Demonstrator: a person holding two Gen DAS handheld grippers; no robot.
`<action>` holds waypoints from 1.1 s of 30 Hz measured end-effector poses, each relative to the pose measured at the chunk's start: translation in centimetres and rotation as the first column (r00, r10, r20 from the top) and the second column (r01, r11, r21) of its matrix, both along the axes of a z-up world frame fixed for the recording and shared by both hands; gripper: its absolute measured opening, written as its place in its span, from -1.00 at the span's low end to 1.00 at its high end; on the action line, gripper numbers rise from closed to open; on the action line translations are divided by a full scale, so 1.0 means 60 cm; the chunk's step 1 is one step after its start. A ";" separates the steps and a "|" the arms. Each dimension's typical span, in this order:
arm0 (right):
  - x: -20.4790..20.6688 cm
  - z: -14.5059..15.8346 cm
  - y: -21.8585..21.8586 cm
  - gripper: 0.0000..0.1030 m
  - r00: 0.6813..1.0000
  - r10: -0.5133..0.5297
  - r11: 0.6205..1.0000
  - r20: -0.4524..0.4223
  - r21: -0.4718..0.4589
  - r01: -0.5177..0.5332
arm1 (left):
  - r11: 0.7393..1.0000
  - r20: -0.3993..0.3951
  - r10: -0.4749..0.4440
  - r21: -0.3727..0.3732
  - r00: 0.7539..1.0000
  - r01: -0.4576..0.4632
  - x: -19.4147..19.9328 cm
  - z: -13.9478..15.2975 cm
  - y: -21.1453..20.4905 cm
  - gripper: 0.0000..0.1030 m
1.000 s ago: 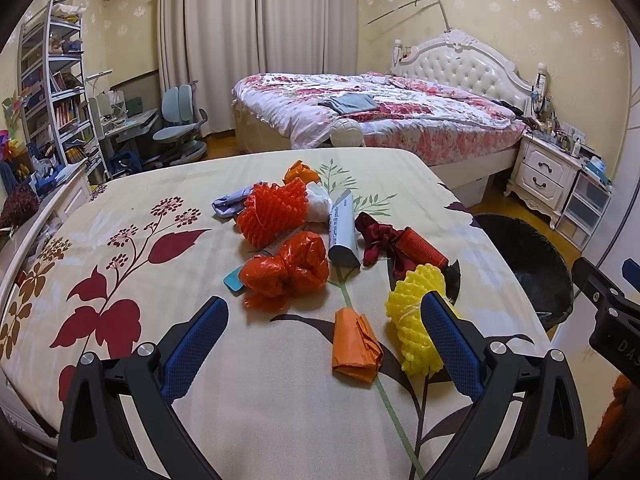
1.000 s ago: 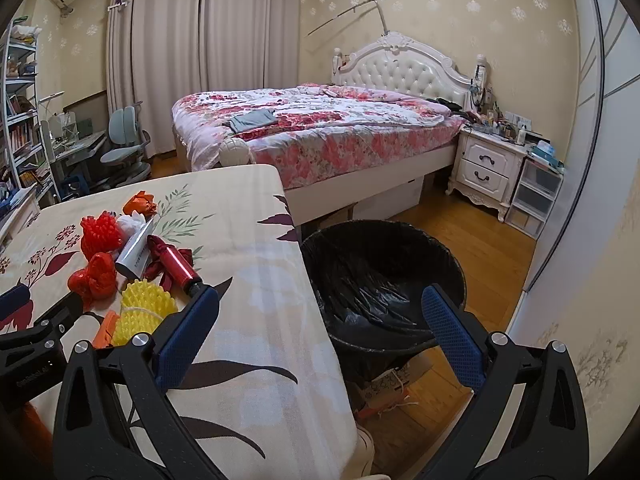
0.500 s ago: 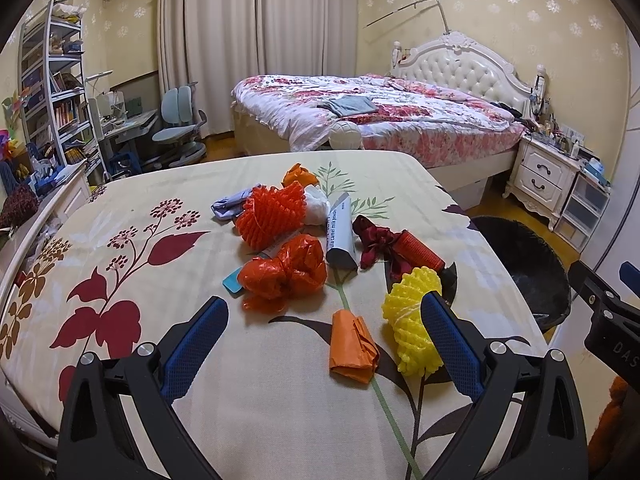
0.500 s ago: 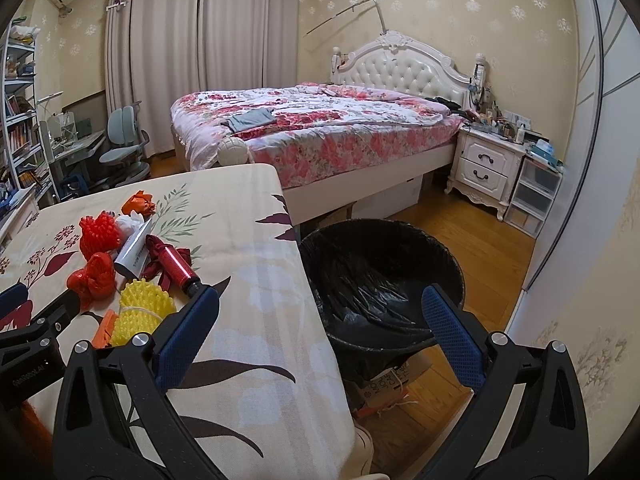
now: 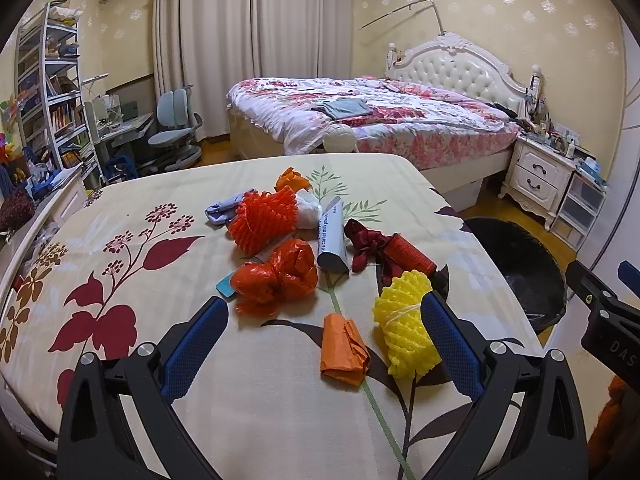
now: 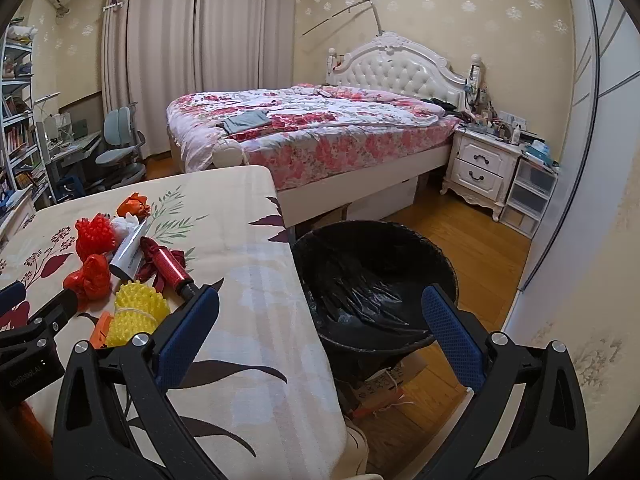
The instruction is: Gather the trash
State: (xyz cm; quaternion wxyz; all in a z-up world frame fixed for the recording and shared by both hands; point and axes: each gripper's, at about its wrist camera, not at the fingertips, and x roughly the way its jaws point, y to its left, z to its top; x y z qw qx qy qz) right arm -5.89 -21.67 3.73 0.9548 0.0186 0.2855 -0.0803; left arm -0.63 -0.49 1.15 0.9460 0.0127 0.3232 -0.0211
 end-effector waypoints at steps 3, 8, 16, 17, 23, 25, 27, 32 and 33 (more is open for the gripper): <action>-0.003 0.004 -0.006 0.92 1.000 -0.008 1.000 -0.001 0.001 0.008 | 1.000 0.000 -0.002 -0.002 1.000 0.002 0.001 0.001 -0.002 0.87; -0.004 0.008 -0.011 0.92 1.000 -0.018 1.000 0.001 -0.001 0.018 | 1.000 0.000 -0.003 -0.003 1.000 0.003 0.001 0.002 -0.004 0.87; -0.004 0.008 -0.011 0.92 1.000 -0.016 1.000 0.003 -0.001 0.016 | 1.000 0.001 -0.006 -0.004 1.000 0.006 0.002 0.002 -0.005 0.87; -0.004 0.008 -0.011 0.92 1.000 -0.016 1.000 0.003 -0.001 0.016 | 1.000 0.001 -0.007 -0.005 1.000 0.007 0.002 0.003 -0.006 0.87; -0.005 0.008 -0.013 0.92 1.000 -0.017 1.000 0.003 -0.001 0.017 | 1.000 0.002 -0.006 -0.005 1.000 0.006 0.002 0.003 -0.007 0.87; -0.005 0.008 -0.012 0.92 1.000 -0.016 1.000 0.002 0.000 0.016 | 1.000 0.001 -0.005 -0.006 1.000 0.005 0.002 0.004 -0.007 0.87; -0.005 0.007 -0.011 0.92 1.000 -0.016 1.000 0.002 0.000 0.016 | 1.000 0.000 -0.006 -0.005 1.000 0.006 0.002 0.003 -0.006 0.87; -0.005 0.007 -0.012 0.92 1.000 -0.015 1.000 0.002 0.000 0.015 | 1.000 0.005 -0.008 0.001 1.000 0.008 0.003 0.006 -0.012 0.87; -0.005 0.006 -0.011 0.92 1.000 -0.015 1.000 0.003 0.000 0.015 | 1.000 0.006 -0.010 0.002 1.000 0.010 0.003 0.007 -0.014 0.87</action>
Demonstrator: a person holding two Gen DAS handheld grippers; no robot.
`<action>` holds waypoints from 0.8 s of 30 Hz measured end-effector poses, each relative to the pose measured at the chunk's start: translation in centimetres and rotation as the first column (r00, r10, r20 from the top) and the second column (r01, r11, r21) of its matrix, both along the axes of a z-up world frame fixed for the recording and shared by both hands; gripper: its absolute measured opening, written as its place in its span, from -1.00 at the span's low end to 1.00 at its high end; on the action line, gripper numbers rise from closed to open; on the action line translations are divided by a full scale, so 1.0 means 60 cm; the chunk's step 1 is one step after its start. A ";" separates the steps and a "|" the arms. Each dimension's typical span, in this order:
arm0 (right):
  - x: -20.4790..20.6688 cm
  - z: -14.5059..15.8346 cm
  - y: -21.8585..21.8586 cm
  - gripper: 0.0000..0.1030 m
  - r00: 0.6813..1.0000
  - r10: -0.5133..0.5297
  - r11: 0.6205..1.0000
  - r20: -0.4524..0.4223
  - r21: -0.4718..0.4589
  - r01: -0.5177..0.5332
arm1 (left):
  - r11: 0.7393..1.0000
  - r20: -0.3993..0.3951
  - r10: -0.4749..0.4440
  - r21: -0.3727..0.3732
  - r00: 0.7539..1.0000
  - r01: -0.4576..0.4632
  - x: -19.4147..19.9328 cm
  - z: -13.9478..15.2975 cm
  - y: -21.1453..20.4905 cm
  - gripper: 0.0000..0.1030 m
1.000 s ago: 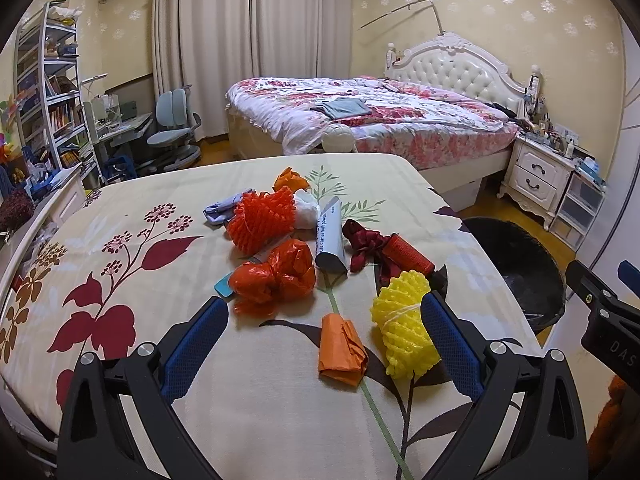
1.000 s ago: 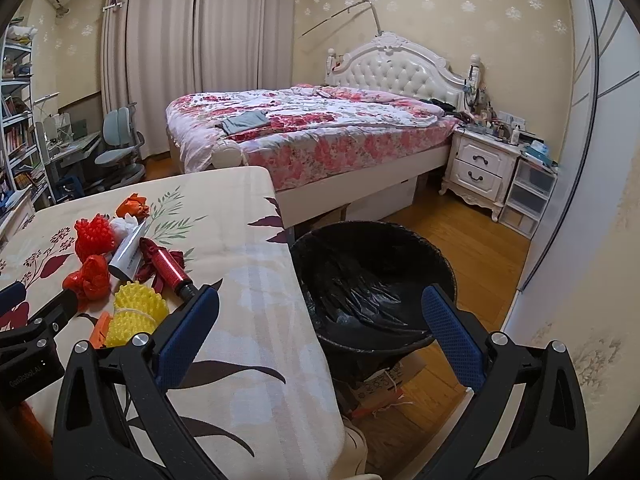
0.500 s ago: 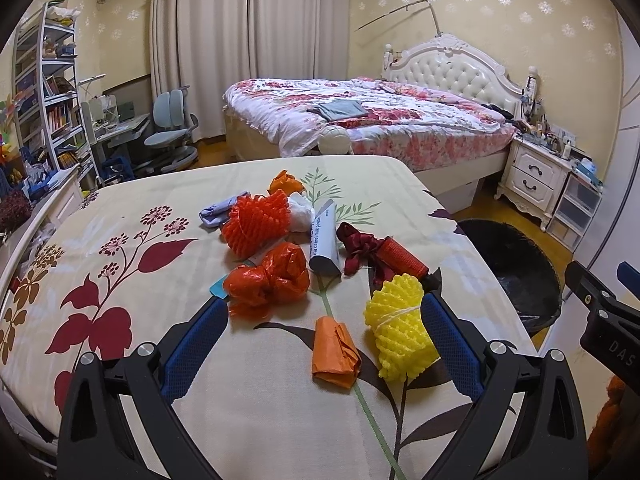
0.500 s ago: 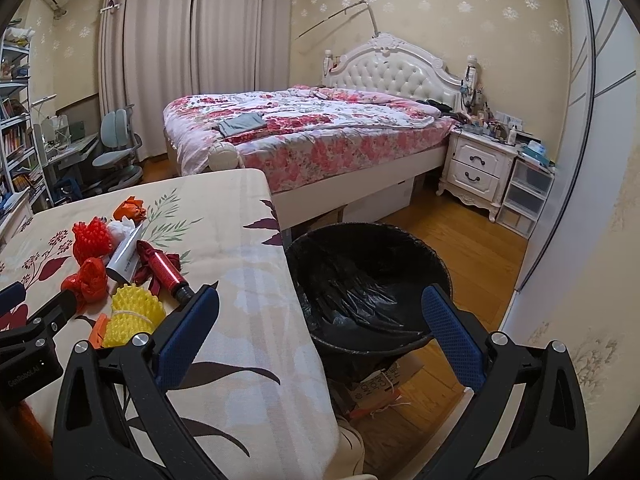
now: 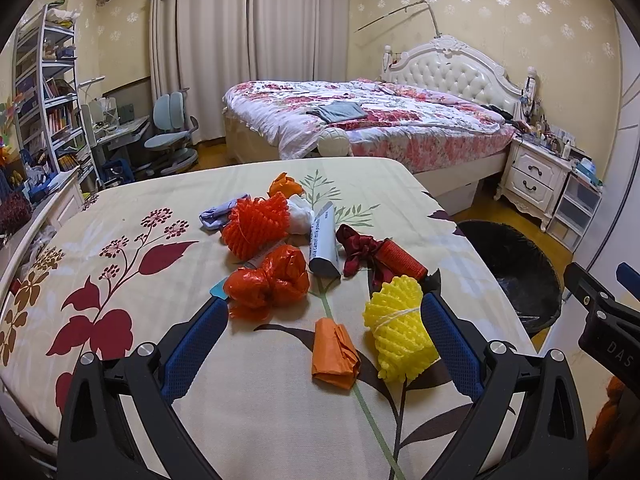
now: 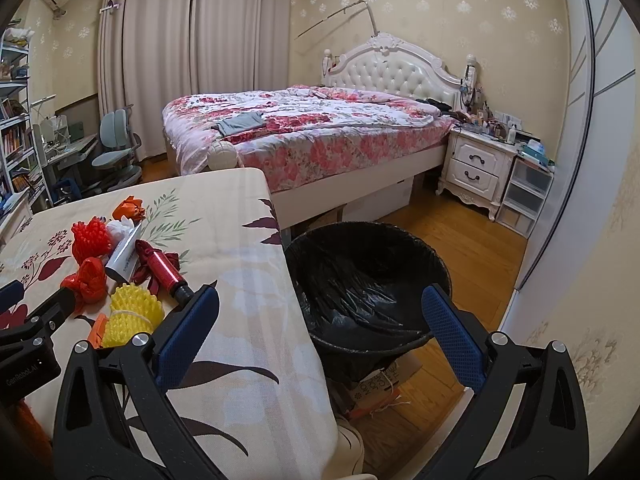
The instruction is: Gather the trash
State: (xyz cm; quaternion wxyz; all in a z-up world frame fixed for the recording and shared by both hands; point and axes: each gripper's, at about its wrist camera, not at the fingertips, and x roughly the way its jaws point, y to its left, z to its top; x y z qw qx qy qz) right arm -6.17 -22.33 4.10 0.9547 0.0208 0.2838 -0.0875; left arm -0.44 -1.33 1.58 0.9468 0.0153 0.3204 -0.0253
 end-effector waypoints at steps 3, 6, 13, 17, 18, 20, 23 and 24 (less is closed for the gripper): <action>0.001 0.000 -0.001 0.92 1.000 0.003 1.000 -0.004 0.001 -0.003 | 1.000 -0.006 -0.005 -0.001 1.000 0.005 0.002 0.003 -0.005 0.87; 0.002 -0.002 0.001 0.92 1.000 0.005 1.000 -0.009 0.001 -0.005 | 1.000 -0.016 -0.009 -0.006 1.000 0.009 0.005 0.006 -0.006 0.87; 0.006 -0.002 0.015 0.92 0.999 0.026 1.000 -0.021 0.003 -0.026 | 1.000 -0.024 0.001 -0.013 1.000 -0.001 0.012 0.001 0.006 0.81; 0.010 -0.001 0.029 0.92 0.998 0.053 0.998 -0.028 0.018 -0.052 | 1.000 -0.016 0.020 -0.009 1.000 -0.020 0.006 -0.004 0.029 0.81; 0.012 -0.001 0.033 0.92 0.998 0.062 0.998 -0.028 0.021 -0.062 | 1.000 -0.017 0.026 -0.006 1.000 -0.026 0.006 -0.004 0.035 0.81; 0.015 0.000 0.049 0.92 0.995 0.093 0.995 -0.032 0.029 -0.092 | 0.999 -0.022 0.037 0.001 0.999 -0.037 0.004 -0.010 0.050 0.81; 0.025 -0.003 0.079 0.92 0.988 0.147 0.989 -0.041 0.042 -0.145 | 0.998 -0.035 0.066 0.008 0.997 -0.066 0.003 -0.016 0.076 0.81; 0.027 -0.005 0.088 0.92 0.986 0.163 0.986 -0.045 0.045 -0.161 | 0.997 -0.041 0.076 0.010 0.996 -0.076 0.004 -0.019 0.083 0.81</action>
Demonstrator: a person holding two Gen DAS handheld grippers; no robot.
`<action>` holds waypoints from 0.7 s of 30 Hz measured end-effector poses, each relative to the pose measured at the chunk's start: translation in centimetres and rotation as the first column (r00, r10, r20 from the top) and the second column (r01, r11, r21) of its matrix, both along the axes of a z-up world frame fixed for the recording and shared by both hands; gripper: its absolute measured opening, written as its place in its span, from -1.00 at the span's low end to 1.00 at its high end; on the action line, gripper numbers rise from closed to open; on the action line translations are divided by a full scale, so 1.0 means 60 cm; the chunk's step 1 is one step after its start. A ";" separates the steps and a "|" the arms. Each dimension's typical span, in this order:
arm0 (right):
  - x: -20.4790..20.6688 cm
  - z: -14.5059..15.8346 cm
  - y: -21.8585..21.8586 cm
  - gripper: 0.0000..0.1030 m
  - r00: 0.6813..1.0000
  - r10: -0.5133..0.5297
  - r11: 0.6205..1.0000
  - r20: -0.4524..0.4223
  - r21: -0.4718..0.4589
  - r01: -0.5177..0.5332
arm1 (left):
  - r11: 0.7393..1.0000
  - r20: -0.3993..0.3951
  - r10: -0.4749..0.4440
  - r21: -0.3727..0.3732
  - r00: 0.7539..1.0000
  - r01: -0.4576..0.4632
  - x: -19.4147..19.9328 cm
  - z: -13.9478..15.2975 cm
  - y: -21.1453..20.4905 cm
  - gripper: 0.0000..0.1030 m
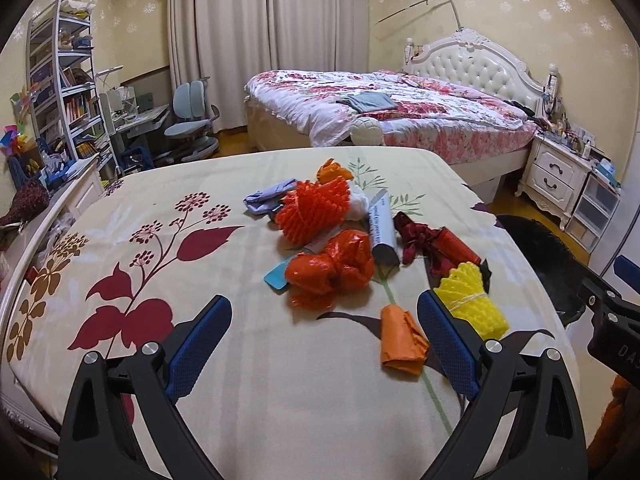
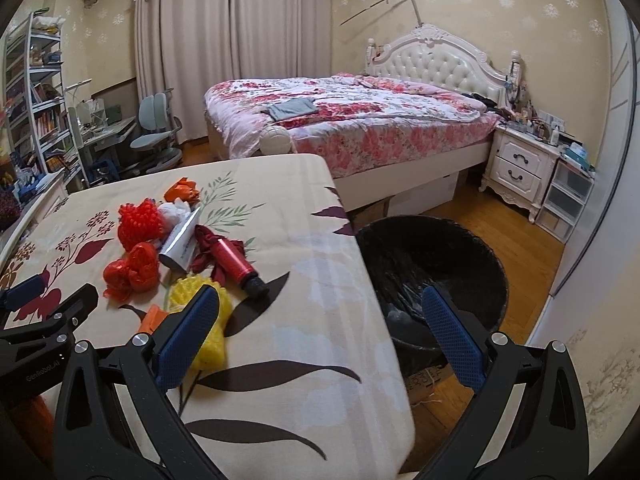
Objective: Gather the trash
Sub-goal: 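Grasp the yellow foam net with the right tool while the left tool grasps the orange paper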
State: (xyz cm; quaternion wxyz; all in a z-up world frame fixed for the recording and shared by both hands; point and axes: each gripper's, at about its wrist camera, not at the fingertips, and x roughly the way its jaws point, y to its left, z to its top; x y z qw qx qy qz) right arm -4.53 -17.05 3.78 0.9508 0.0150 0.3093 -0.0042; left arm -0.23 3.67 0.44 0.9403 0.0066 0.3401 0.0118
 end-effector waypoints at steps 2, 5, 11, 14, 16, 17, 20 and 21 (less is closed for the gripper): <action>0.006 -0.005 0.026 0.91 0.999 0.044 0.999 -0.011 -0.001 -0.044 | 1.000 -0.012 0.022 -0.002 1.000 -0.022 -0.001 -0.006 0.017 0.81; 0.011 -0.011 0.061 0.75 0.994 0.107 0.994 -0.029 -0.012 -0.108 | 0.999 -0.019 0.052 -0.002 0.998 -0.052 -0.004 -0.013 0.040 0.81; 0.030 -0.033 0.110 0.46 0.978 0.189 0.981 -0.093 -0.029 -0.192 | 0.997 -0.022 0.080 0.001 0.997 -0.080 -0.009 -0.026 0.067 0.81; 0.042 -0.049 0.121 0.20 0.966 0.220 0.975 -0.138 -0.012 -0.224 | 0.997 -0.029 0.081 -0.004 0.996 -0.081 -0.008 -0.031 0.071 0.81; 0.045 -0.060 0.124 0.02 0.960 0.228 0.973 -0.164 -0.005 -0.232 | 0.997 -0.035 0.078 -0.009 0.996 -0.078 -0.007 -0.034 0.073 0.81; 0.044 -0.063 0.123 -0.15 0.955 0.237 0.971 -0.177 0.009 -0.239 | 0.997 -0.037 0.076 -0.011 0.996 -0.076 -0.007 -0.035 0.071 0.81; 0.038 -0.063 0.119 -0.21 0.955 0.241 0.970 -0.175 0.022 -0.240 | 0.998 -0.044 0.064 -0.014 0.997 -0.065 -0.007 -0.037 0.063 0.81; 0.035 -0.061 0.117 -0.21 0.956 0.240 0.970 -0.171 0.019 -0.240 | 0.998 -0.044 0.060 -0.014 0.997 -0.060 -0.006 -0.038 0.059 0.81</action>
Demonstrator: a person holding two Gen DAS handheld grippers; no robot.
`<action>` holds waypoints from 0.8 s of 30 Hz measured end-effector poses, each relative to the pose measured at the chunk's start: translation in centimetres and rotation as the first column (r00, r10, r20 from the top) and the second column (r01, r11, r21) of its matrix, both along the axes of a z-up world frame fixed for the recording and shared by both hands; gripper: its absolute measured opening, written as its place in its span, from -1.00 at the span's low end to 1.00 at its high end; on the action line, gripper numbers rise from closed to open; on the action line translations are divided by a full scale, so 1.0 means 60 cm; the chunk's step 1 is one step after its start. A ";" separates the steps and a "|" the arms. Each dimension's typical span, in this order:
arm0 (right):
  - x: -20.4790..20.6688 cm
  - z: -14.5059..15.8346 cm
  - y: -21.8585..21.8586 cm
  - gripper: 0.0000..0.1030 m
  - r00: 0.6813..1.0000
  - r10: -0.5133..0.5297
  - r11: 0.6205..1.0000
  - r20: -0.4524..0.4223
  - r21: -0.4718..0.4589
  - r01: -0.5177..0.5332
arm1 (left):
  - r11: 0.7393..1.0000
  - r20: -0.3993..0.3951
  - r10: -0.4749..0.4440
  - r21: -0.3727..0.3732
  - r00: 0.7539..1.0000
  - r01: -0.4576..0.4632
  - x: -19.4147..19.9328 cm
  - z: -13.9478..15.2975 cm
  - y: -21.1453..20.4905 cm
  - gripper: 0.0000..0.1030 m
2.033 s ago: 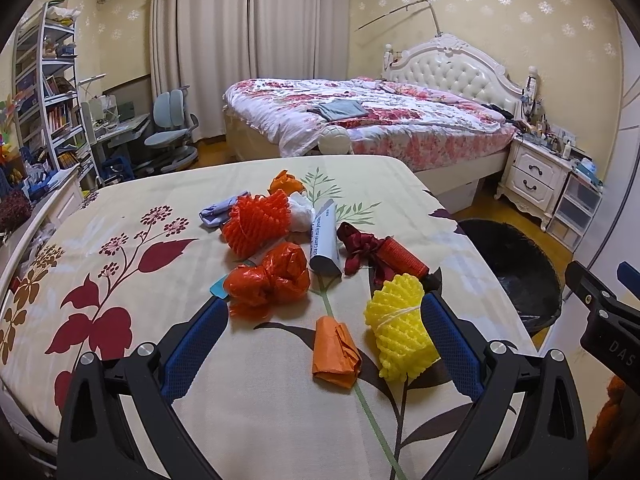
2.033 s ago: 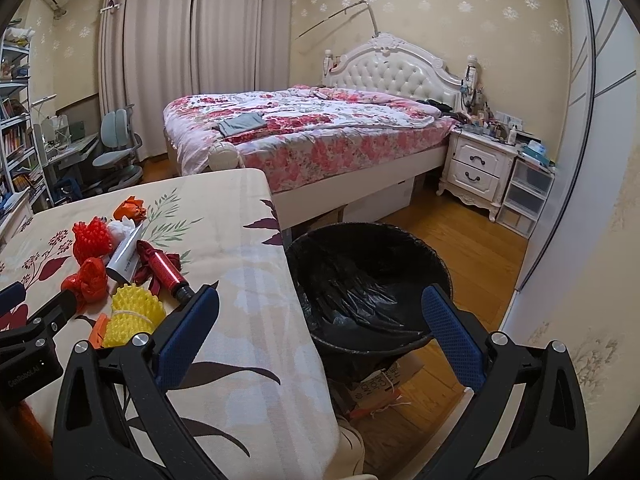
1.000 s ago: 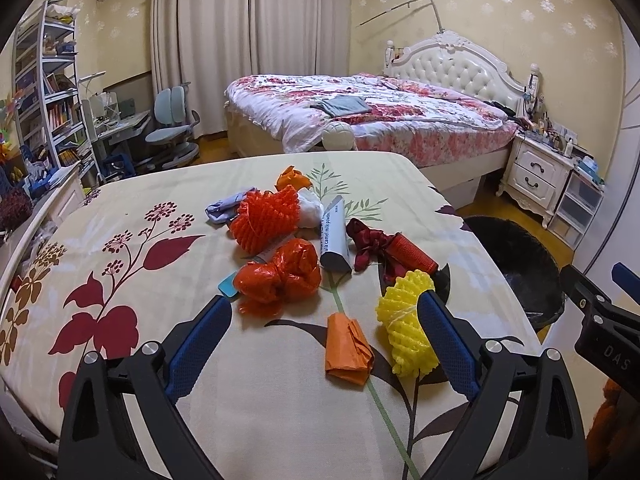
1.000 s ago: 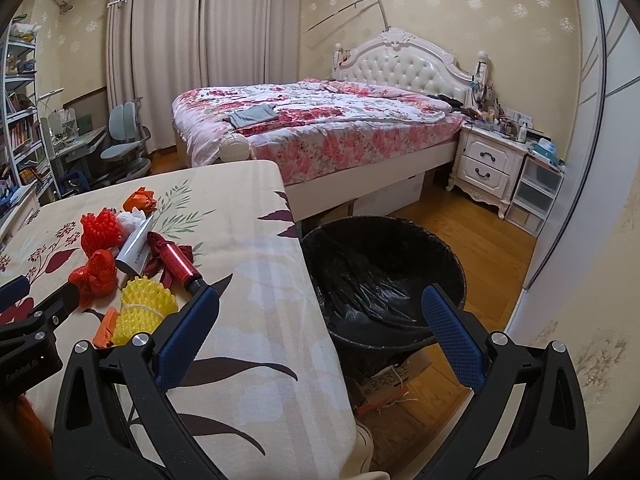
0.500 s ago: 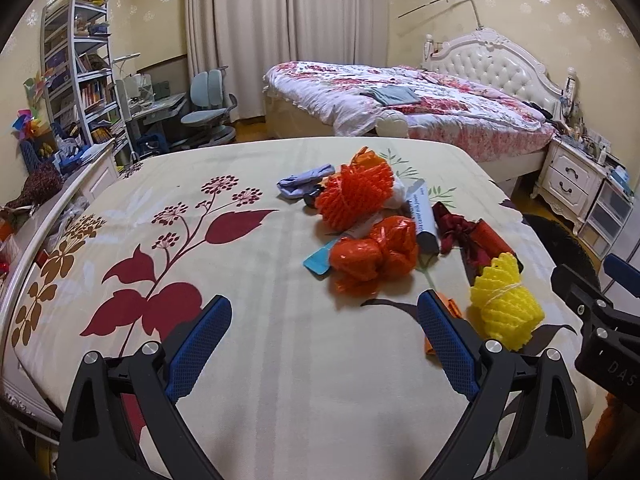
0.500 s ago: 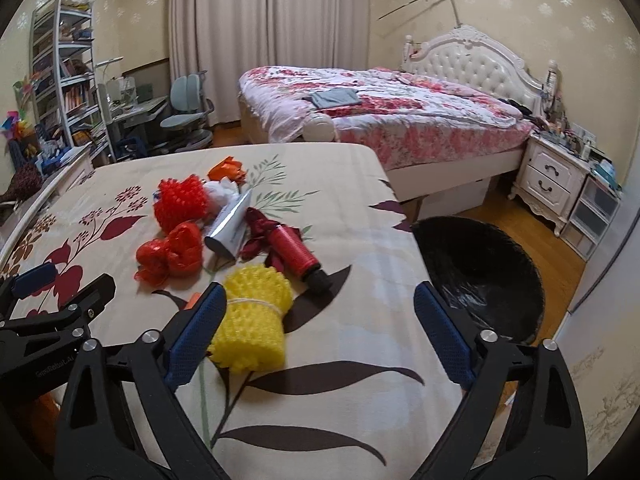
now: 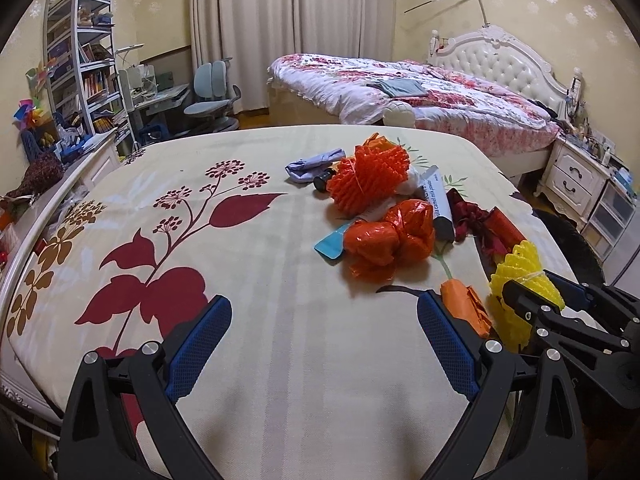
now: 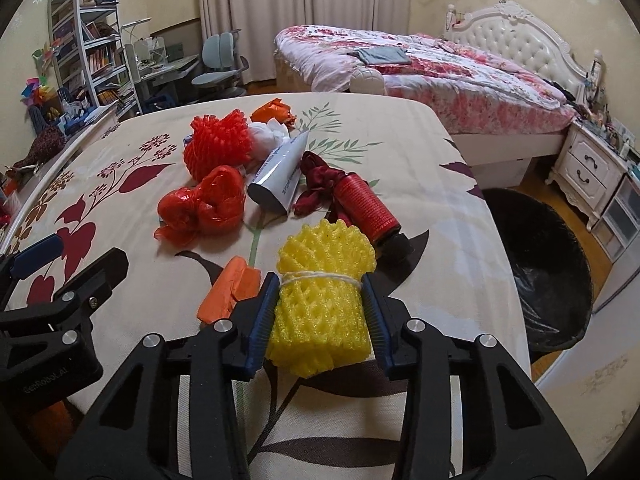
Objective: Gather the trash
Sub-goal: 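Grasp the yellow foam net with the right tool while the left tool grasps the orange paper, then carry both items over the black bin and open both tools to drop them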
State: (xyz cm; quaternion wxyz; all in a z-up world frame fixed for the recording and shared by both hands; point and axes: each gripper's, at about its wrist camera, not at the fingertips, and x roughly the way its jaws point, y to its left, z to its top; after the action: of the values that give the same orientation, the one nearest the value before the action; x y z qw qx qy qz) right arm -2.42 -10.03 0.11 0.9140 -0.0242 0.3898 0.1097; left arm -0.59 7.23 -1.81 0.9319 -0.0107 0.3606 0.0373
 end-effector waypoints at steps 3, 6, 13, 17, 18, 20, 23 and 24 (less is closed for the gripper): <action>-0.011 0.013 -0.009 -0.21 0.999 -0.011 1.000 0.031 -0.008 0.011 | 1.000 -0.007 -0.022 -0.009 1.000 0.022 0.004 -0.002 -0.015 0.81; -0.017 0.023 -0.028 -0.21 0.998 -0.034 0.999 0.059 -0.020 0.035 | 0.999 -0.017 -0.052 -0.019 0.999 0.051 0.008 -0.005 -0.037 0.81; -0.019 0.027 -0.096 -0.21 0.989 -0.127 0.991 0.076 -0.020 0.129 | 0.992 -0.041 -0.124 -0.019 0.991 0.123 0.020 -0.017 -0.092 0.70; -0.016 0.019 -0.123 -0.21 0.984 -0.163 0.987 0.065 0.001 0.164 | 0.984 -0.100 -0.173 -0.045 0.980 0.170 0.038 -0.039 -0.113 0.31; -0.016 0.018 -0.128 -0.21 0.984 -0.167 0.986 0.063 0.005 0.167 | 0.983 -0.099 -0.179 -0.054 0.979 0.175 0.039 -0.041 -0.114 0.31; -0.016 0.014 -0.134 -0.21 0.983 -0.172 0.985 0.059 0.013 0.172 | 0.982 -0.097 -0.190 -0.031 0.977 0.188 0.038 -0.041 -0.124 0.26; -0.016 0.011 -0.136 -0.21 0.983 -0.174 0.985 0.057 0.025 0.173 | 0.978 -0.124 -0.205 0.022 0.971 0.209 0.037 -0.052 -0.138 -0.09; -0.017 0.011 -0.138 -0.21 0.983 -0.175 0.984 0.056 0.029 0.173 | 0.976 -0.117 -0.209 0.034 0.971 0.214 0.035 -0.052 -0.139 -0.20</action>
State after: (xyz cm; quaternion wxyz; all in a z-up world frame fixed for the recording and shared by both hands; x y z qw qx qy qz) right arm -3.43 -18.33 0.75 0.9313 0.0179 0.3624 0.0335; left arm 1.51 -1.11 -4.95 0.9087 0.0514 0.4109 -0.0533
